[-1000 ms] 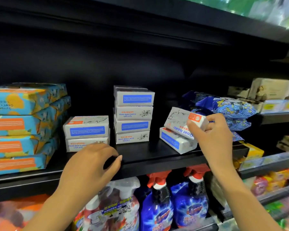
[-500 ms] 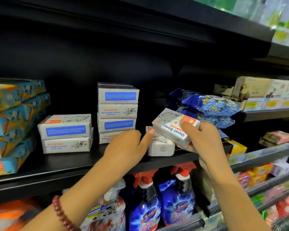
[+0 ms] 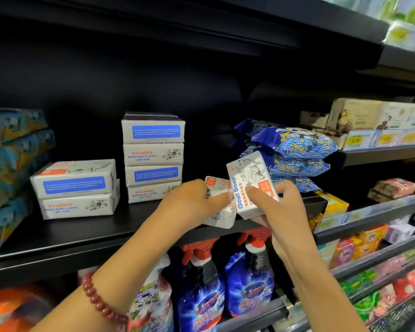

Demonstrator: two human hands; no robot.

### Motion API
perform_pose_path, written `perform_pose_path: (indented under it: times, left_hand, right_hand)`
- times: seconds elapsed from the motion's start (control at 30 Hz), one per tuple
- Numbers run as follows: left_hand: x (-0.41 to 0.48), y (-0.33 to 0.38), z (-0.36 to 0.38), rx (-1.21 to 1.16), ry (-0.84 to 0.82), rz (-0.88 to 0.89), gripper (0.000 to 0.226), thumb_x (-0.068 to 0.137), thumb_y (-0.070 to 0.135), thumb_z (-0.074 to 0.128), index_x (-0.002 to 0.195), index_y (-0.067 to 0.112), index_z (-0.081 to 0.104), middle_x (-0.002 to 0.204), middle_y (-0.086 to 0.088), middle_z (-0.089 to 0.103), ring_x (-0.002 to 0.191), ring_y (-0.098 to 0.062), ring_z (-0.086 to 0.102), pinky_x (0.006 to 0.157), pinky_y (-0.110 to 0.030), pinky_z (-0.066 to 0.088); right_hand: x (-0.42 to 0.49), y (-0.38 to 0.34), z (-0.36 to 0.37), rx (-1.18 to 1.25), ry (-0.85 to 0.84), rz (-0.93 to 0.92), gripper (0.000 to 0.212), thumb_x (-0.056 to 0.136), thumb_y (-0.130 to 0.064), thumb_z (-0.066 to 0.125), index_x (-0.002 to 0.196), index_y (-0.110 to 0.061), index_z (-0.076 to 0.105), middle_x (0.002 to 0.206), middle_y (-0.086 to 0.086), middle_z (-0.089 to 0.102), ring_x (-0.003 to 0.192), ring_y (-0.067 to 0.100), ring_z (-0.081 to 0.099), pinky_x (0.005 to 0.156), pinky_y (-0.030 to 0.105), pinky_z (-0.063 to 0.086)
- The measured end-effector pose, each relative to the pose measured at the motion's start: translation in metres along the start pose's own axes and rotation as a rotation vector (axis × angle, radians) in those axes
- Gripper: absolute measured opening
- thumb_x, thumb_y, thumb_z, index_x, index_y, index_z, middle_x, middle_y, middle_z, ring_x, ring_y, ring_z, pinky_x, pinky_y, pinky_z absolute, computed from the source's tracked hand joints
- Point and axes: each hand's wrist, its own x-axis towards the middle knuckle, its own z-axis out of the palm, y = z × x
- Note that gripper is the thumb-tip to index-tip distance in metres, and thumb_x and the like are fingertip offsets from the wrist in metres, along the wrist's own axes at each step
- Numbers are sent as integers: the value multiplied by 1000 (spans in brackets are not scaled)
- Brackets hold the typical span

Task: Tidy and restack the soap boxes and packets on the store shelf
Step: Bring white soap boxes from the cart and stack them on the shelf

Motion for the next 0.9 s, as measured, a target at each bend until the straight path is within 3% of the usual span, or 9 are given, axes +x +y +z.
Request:
perform_pose_path:
  times: [0.1,0.2,0.37,0.43,0.5,0.6,0.77,0.83,0.9]
  left_hand:
    - [-6,-1,6,-95,52,33,43,85,53,58,102,14,50,96,3,63,85,-13,62,72,-31,49]
    - [-13,-2,4,-458,71,21,39,79,34,74,107,18,53,95,7,67,82,-7,65,73,-29,53]
    - [-48,-11,7,-693,30,171,27,67,22,84,91,25,73,83,8,75,73,-11,71,59,-24,56]
    - [-67,-14,17,-793,-6,201,38,59,25,87,93,24,71,85,7,75,73,-12,72,55,-26,55]
    - [-84,-15,34,-867,-43,216,45,55,25,84,96,18,67,85,5,75,71,-11,71,50,-20,52]
    - [-107,-18,72,-932,-161,168,51,53,23,89,94,13,61,79,3,75,65,-10,70,49,-20,51]
    - [-152,-39,136,-1014,-460,57,48,56,22,81,96,12,57,77,5,74,64,-6,68,51,-18,51]
    - [-174,-55,160,-1075,-584,-13,40,60,19,73,96,12,57,78,1,74,65,-8,69,48,-20,51]
    - [-200,-73,183,-1099,-696,-108,32,64,11,72,94,10,60,77,-3,74,62,-12,70,46,-23,52]
  right_hand:
    - [-2,-1,-6,90,-106,-11,22,78,-13,70,93,-11,54,82,2,72,74,16,71,58,27,56]
    - [-9,-1,-12,234,-155,-13,29,76,-15,69,102,-11,57,87,-1,73,80,16,70,60,25,56]
    - [-45,11,-51,434,-26,46,46,66,-30,66,109,-15,59,100,9,71,90,31,68,63,29,58]
    - [-72,22,-74,397,51,72,45,66,-33,64,108,-16,62,97,6,72,84,22,69,58,23,56]
    - [-101,35,-94,324,130,100,25,73,-27,61,95,-17,63,80,-1,72,63,11,66,45,17,49]
    - [-150,53,-108,222,196,158,18,72,-21,64,87,-11,59,62,0,63,43,8,53,35,17,36]
    - [-249,81,-116,127,436,250,15,69,-26,55,68,-27,70,51,-8,57,41,3,47,39,13,33]
    - [-298,94,-115,70,535,293,11,68,-30,62,75,-26,70,57,-5,59,44,9,49,39,19,35]
    - [-348,107,-112,48,642,348,26,67,-27,68,92,-18,66,67,-2,65,51,11,56,38,23,40]
